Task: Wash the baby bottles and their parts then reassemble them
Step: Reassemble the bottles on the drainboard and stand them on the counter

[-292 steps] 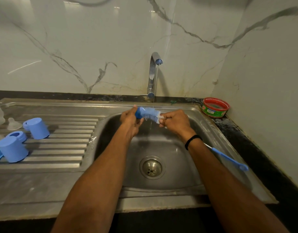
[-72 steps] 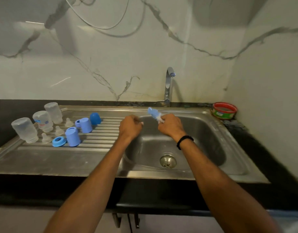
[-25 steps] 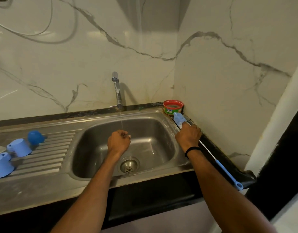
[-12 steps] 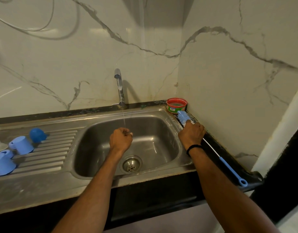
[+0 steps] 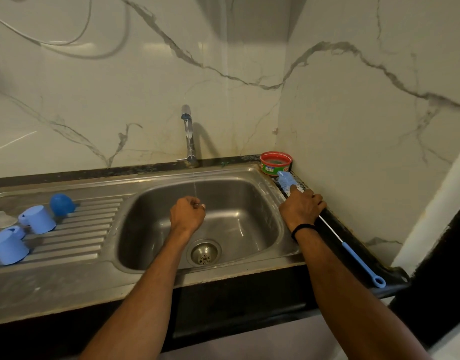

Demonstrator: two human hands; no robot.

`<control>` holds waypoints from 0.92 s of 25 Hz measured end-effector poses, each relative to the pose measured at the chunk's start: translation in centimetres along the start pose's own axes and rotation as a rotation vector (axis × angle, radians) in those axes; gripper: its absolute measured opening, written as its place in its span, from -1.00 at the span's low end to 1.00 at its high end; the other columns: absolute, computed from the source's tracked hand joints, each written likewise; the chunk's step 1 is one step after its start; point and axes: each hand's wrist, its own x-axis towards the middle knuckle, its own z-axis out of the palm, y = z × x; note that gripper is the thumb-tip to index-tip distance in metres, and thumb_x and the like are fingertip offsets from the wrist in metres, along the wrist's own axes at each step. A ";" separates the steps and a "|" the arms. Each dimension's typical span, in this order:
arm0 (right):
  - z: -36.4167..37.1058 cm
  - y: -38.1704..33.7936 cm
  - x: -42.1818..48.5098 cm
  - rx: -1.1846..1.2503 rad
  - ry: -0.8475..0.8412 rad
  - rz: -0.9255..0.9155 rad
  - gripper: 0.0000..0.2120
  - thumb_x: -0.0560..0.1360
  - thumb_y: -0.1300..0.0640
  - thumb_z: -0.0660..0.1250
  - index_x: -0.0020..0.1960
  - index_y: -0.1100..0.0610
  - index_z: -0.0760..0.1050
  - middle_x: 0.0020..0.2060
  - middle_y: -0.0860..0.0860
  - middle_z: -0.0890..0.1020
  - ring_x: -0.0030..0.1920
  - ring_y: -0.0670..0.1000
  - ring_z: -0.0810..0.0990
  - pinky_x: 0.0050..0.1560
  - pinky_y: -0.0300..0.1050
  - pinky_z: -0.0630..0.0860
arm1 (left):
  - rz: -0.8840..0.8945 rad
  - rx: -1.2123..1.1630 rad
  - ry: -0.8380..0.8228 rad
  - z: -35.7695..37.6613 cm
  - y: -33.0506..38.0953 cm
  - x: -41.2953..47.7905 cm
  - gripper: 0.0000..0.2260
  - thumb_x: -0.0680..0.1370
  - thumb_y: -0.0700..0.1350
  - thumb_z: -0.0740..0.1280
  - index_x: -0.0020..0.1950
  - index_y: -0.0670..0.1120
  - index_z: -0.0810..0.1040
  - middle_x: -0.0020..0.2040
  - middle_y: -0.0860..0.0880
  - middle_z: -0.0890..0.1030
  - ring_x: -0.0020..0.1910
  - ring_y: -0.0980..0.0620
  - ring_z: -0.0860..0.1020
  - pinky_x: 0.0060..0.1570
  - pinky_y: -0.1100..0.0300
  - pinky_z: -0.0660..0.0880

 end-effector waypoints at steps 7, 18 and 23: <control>-0.7 -0.5 -0.4 0.134 0.210 -0.021 -0.64 0.51 0.12 0.35 0.29 0.13 0.50 0.16 0.21 0.52 0.22 0.24 0.40 0.26 0.14 0.33 | -0.026 -0.024 -0.001 -0.1 0.0 0.1 -0.76 0.57 -0.13 0.42 0.22 -0.16 0.64 0.16 -0.12 0.67 0.19 -0.09 0.60 0.23 0.06 0.51; -0.9 -5.7 -1.9 0.503 0.145 -0.254 -0.82 0.56 0.30 0.24 -0.14 0.27 0.61 -0.20 0.18 0.64 -0.16 0.15 0.61 -0.20 -0.15 0.44 | -0.089 -0.124 0.050 -0.6 0.4 0.5 -0.77 0.56 -0.16 0.42 0.20 -0.15 0.65 0.14 -0.10 0.68 0.19 -0.08 0.61 0.21 0.12 0.51; 0.5 -9.5 -3.1 0.503 0.045 -0.347 -0.71 0.61 0.19 0.23 -0.27 0.22 0.53 -0.40 0.04 0.51 -0.34 0.02 0.48 -0.37 -0.17 0.34 | -0.083 -0.170 0.086 -1.2 -0.2 1.4 -0.77 0.57 -0.20 0.40 0.23 -0.12 0.62 0.14 -0.09 0.67 0.17 -0.05 0.60 0.14 0.18 0.49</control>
